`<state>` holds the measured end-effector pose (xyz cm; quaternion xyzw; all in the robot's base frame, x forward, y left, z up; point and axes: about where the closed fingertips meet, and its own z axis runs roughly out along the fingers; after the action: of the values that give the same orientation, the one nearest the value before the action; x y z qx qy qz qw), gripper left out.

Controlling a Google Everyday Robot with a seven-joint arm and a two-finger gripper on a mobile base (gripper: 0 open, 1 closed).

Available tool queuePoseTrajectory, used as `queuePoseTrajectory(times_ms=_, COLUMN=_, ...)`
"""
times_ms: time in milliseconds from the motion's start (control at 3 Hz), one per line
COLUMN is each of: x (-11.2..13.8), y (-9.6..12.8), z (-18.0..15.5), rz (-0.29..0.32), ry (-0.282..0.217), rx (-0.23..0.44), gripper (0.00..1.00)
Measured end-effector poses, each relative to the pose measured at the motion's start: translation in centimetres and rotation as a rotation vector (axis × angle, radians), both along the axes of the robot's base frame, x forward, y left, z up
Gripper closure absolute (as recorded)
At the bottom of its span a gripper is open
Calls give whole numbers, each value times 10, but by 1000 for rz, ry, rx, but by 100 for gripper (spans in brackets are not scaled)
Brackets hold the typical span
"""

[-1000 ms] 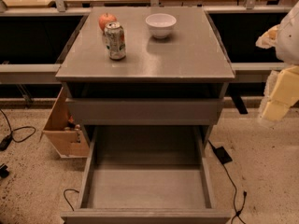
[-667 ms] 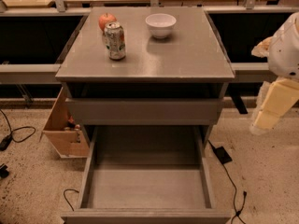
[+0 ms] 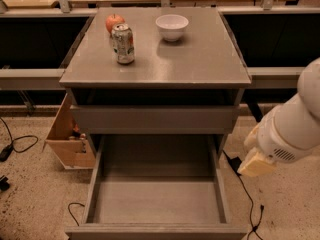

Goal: Close middle drawer

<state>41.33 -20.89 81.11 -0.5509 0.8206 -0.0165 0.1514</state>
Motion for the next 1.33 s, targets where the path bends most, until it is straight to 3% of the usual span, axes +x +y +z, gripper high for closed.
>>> queuePoseTrajectory(times_ms=333, x=-30, y=8, z=-84, rz=-40, ry=110, rx=4, gripper=73)
queuePoseTrajectory(times_ms=667, x=-65, y=17, z=-147, rz=-81, ry=212, rx=24, gripper=96)
queuePoseTrajectory(times_ms=1333, x=-75, y=17, z=-161, rz=-90, ry=237, rx=24, gripper=100)
